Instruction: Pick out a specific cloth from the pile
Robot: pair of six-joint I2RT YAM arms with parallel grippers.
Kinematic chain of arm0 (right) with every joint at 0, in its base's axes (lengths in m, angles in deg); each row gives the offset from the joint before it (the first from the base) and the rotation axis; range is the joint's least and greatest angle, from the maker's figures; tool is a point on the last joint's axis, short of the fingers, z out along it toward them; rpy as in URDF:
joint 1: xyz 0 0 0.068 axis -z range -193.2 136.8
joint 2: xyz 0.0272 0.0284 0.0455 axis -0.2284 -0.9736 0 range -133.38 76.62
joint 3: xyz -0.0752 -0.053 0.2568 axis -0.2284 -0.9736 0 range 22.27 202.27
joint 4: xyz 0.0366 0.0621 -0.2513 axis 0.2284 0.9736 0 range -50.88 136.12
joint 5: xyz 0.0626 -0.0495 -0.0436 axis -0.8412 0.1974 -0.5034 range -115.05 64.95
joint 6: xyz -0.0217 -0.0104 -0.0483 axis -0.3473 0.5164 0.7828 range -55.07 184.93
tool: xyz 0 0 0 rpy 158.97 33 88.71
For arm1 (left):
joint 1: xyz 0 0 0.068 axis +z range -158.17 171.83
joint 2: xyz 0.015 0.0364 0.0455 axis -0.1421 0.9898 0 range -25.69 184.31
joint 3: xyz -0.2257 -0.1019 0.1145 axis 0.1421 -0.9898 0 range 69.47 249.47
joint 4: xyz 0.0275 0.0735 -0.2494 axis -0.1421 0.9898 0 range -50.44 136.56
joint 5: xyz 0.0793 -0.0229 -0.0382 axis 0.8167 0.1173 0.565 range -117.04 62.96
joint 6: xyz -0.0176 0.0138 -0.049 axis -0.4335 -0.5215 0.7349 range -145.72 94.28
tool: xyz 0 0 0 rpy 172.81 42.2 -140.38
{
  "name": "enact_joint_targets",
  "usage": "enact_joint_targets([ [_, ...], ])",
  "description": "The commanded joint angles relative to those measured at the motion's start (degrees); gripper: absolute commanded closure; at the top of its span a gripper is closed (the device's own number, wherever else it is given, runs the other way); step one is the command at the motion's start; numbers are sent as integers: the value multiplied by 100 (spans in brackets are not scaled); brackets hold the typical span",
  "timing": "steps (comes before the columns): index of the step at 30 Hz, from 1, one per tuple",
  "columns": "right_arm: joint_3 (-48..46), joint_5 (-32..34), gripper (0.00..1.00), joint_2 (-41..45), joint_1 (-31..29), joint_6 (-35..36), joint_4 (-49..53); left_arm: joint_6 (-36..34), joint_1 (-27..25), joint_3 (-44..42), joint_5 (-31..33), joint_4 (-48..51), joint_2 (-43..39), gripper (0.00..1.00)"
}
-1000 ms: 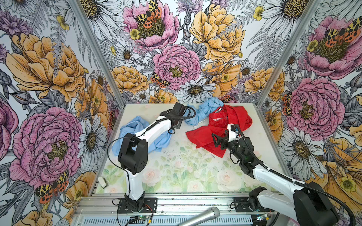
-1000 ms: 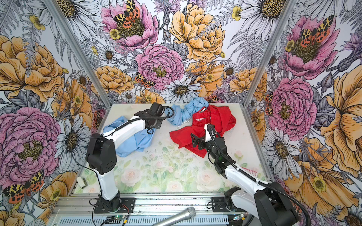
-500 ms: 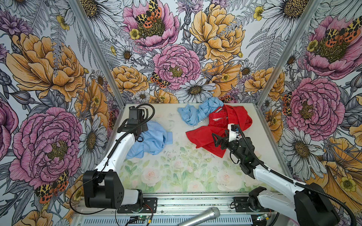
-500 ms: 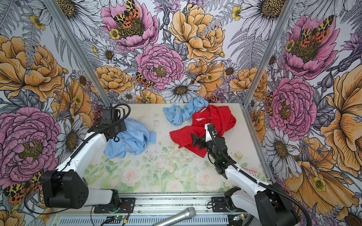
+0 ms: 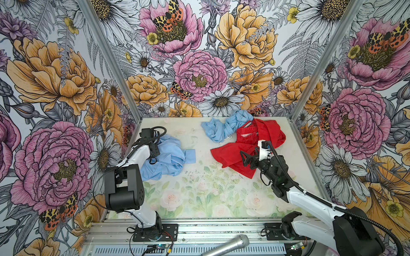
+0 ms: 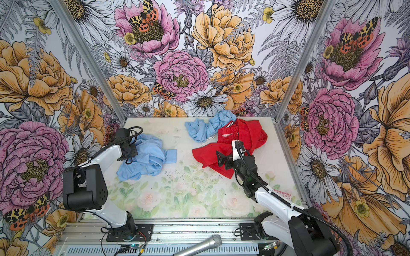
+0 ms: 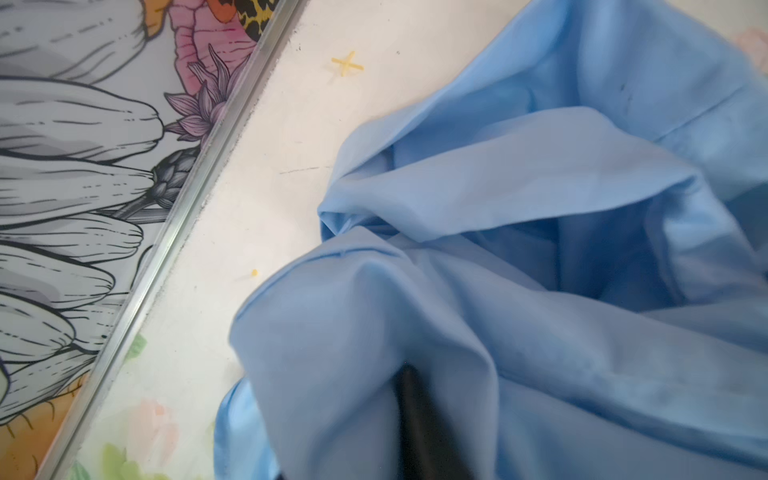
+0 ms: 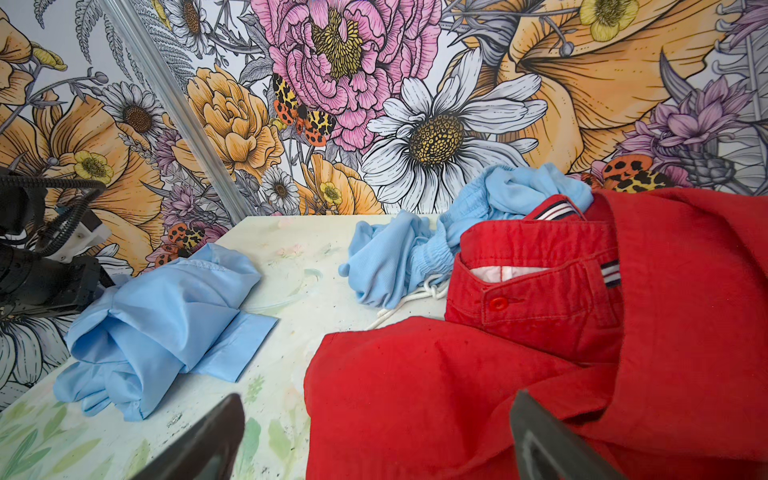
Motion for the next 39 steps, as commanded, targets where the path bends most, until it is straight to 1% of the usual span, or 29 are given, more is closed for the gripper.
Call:
enact_joint_targets([
  [1,154,2,1,-56,39,66,-76,-19,51,-23,54,-212,-599,47],
  [3,158,1,1,-48,42,54,-67,0,37,-58,152,-214,-1001,40],
  [5,152,-10,1,-25,37,36,-67,-59,-31,-95,238,-215,-1400,36],
  [6,151,-12,1,-21,41,33,-70,-118,-99,-111,262,-208,-1600,35],
  [7,154,-14,1,-27,37,39,-76,-159,-205,-122,248,-212,-1766,31],
  [8,152,-14,0,-37,41,39,-76,-181,-307,-129,156,-215,-1876,28],
  [11,151,-23,0,-55,39,35,-85,-248,-709,-129,-457,-189,-1968,15],
  [13,151,-23,1,-32,39,32,-77,68,-842,-160,-956,-119,-1820,9],
  [15,135,-23,1,-1,38,31,-76,477,-822,-285,-1166,-127,-1627,1],
  [16,139,-24,1,14,37,26,-76,608,-821,-342,-1180,-109,-1486,1],
  [18,129,-23,1,31,35,34,-76,760,-856,-435,-902,-8,-1198,1],
  [20,135,-31,0,49,39,36,-72,961,-850,-491,-270,153,-893,1],
  [22,143,-67,1,96,43,16,-63,1115,-790,-535,103,160,-540,1],
  [24,130,-74,1,145,43,14,-50,1291,-732,-491,138,100,-239,1],
  [27,115,-13,1,146,42,47,-59,1254,-766,-225,136,41,326,1],
  [31,142,-23,0,102,37,84,-41,1071,-716,142,-197,121,1128,1],
  [32,135,-11,1,93,43,100,-33,1009,-713,192,-324,115,1435,3],
  [33,135,6,1,87,41,112,-32,899,-723,284,-441,129,1592,13],
  [34,135,25,0,77,37,132,-31,846,-737,363,-471,131,1670,17],
  [35,138,37,0,64,36,136,-32,818,-740,400,-656,118,1703,17],
  [36,151,37,1,45,35,142,-32,755,-745,462,-696,124,1719,30],
  [37,160,38,0,24,42,146,-27,700,-736,547,-786,137,1751,60],
  [38,176,33,1,10,45,154,-17,717,-700,611,-883,151,1782,87],
  [39,186,38,1,6,52,170,1,768,-659,681,-946,163,1812,100],
])
